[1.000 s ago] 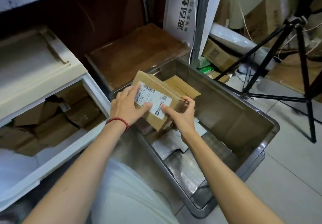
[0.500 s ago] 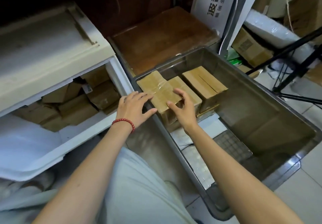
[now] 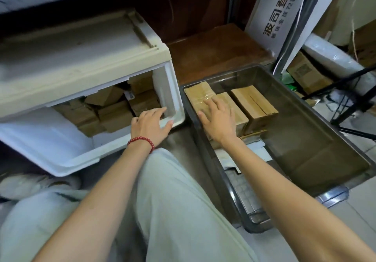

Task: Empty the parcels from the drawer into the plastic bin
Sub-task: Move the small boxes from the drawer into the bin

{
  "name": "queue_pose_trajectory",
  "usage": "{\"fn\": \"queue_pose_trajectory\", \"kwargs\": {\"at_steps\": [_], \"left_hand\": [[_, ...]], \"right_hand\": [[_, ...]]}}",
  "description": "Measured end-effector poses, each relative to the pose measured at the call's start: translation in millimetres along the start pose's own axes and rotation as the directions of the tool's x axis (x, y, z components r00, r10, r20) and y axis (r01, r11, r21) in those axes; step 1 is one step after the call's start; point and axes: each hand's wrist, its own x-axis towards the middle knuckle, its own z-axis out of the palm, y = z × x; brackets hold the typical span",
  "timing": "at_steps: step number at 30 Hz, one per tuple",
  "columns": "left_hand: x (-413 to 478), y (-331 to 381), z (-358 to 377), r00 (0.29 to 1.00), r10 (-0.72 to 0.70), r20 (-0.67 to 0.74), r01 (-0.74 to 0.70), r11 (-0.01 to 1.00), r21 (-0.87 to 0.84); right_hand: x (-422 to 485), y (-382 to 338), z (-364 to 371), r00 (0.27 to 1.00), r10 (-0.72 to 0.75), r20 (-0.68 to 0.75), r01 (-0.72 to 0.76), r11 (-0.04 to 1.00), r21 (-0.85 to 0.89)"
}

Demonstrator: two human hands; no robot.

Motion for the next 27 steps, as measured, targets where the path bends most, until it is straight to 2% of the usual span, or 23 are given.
{"fn": "queue_pose_trajectory", "kwargs": {"at_steps": [6, 12, 17, 20, 24, 27], "left_hand": [[-34, -56, -21, 0.991, -0.130, -0.024, 0.130, 0.992, 0.003], [-66, -126, -34, 0.963, -0.265, -0.046, 0.267, 0.963, 0.039], [-70, -163, -25, 0.919, -0.395, -0.002, 0.395, 0.919, -0.013], [-59, -173, -12, 0.920, -0.392, 0.001, 0.392, 0.919, -0.041], [-35, -191, 10, 0.919, -0.391, 0.046, 0.391, 0.920, 0.008], [-9, -213, 29, 0.906, -0.414, 0.094, 0.419, 0.907, -0.042]], "right_hand": [[-5, -70, 17, 0.978, -0.159, 0.136, 0.151, 0.986, 0.067], [-3, -122, 46, 0.939, -0.260, 0.227, 0.262, 0.965, 0.023], [1, -142, 86, 0.917, -0.288, 0.275, 0.291, 0.956, 0.029], [6, -147, 115, 0.900, -0.271, 0.341, 0.289, 0.957, -0.001], [31, -163, 146, 0.895, -0.303, 0.328, 0.327, 0.945, -0.018], [56, -171, 174, 0.897, -0.259, 0.359, 0.290, 0.956, -0.033]]}}
